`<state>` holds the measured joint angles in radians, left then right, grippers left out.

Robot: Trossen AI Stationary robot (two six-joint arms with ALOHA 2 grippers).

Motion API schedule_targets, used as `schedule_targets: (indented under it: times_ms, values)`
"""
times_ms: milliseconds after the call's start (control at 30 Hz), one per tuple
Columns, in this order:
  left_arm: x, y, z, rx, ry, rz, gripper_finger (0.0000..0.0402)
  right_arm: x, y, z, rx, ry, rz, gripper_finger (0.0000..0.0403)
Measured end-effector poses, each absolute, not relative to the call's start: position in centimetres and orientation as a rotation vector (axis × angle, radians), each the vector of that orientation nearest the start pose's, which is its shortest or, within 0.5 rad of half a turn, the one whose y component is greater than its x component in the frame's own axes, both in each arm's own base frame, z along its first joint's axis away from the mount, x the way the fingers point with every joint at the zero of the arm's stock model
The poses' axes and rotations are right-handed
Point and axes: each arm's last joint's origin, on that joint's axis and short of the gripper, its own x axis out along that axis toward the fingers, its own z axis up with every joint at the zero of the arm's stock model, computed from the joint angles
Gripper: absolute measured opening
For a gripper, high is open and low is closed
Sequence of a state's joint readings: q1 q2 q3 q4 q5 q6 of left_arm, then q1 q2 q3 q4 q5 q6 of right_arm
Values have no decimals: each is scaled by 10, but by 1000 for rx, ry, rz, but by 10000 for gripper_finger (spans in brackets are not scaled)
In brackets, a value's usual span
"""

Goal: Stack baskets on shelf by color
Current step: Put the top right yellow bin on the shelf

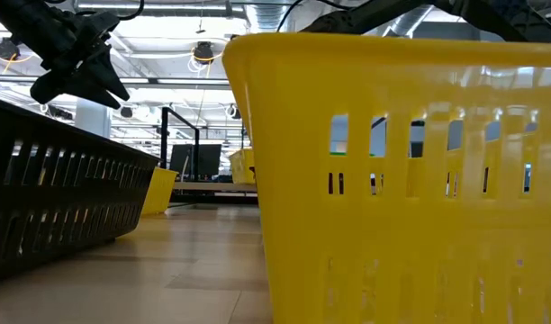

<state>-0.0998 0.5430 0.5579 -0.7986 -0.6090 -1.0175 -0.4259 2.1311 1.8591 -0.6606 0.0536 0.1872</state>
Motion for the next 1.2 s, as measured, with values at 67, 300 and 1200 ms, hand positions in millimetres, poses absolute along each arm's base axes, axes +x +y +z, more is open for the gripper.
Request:
schedule_targets:
  times_ms: [67, 300, 1200]
  values:
    - [104, 6, 239, -675, 421, 797, 110, 427, -196, 241, 344, 885, -530, 0]
    - [104, 6, 239, -675, 421, 797, 110, 421, -207, 241, 331, 891, -577, 0]
    - [104, 6, 239, -675, 421, 797, 110, 429, -188, 240, 267, 926, -486, 0]
